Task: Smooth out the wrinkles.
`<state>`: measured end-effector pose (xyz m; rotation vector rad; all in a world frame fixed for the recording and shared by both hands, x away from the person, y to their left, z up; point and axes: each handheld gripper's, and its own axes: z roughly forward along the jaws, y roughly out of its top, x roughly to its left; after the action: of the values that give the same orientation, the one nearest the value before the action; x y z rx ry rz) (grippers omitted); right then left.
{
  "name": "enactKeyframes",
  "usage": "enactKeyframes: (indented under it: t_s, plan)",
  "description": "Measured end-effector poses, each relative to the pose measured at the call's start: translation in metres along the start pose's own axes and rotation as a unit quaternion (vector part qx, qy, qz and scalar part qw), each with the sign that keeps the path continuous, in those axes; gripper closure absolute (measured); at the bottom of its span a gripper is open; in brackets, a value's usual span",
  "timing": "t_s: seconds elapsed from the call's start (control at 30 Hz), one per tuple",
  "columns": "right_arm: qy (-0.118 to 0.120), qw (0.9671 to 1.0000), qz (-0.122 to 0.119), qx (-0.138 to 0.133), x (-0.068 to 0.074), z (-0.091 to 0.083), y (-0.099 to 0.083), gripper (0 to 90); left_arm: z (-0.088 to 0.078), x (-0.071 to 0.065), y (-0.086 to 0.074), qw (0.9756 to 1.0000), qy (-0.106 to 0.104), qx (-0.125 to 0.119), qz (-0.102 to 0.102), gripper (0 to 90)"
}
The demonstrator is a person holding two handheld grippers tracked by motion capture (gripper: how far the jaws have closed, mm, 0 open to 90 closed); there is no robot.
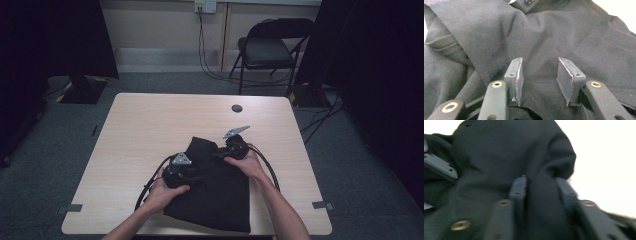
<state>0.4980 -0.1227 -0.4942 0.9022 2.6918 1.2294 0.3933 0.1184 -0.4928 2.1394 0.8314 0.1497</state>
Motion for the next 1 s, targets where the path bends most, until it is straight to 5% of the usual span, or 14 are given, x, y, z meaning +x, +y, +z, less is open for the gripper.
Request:
enactKeyframes:
  t_s: [0.2,0.67,0.83,1.0]
  plan:
    - [-0.008,1.0,0.002,-0.001,0.004,-0.003,0.003,78.6,0.001,-0.002,0.0,1.0,0.008,-0.002,0.005,56.3]
    - [-0.006,0.997,0.021,-0.075,-0.007,-0.042,0.013,79.2,0.027,0.004,0.021,0.9996,0.025,-0.014,0.006,56.8]
    - [0.003,0.9959,0.003,-0.091,0.003,-0.056,0.016,79.3,0.033,0.003,0.026,0.9988,0.043,-0.021,0.009,57.2]
    - [0.011,0.9951,-0.017,-0.097,0.017,-0.064,0.02,79.4,0.036,0.009,0.031,0.9989,0.04,-0.019,0.013,57.1]
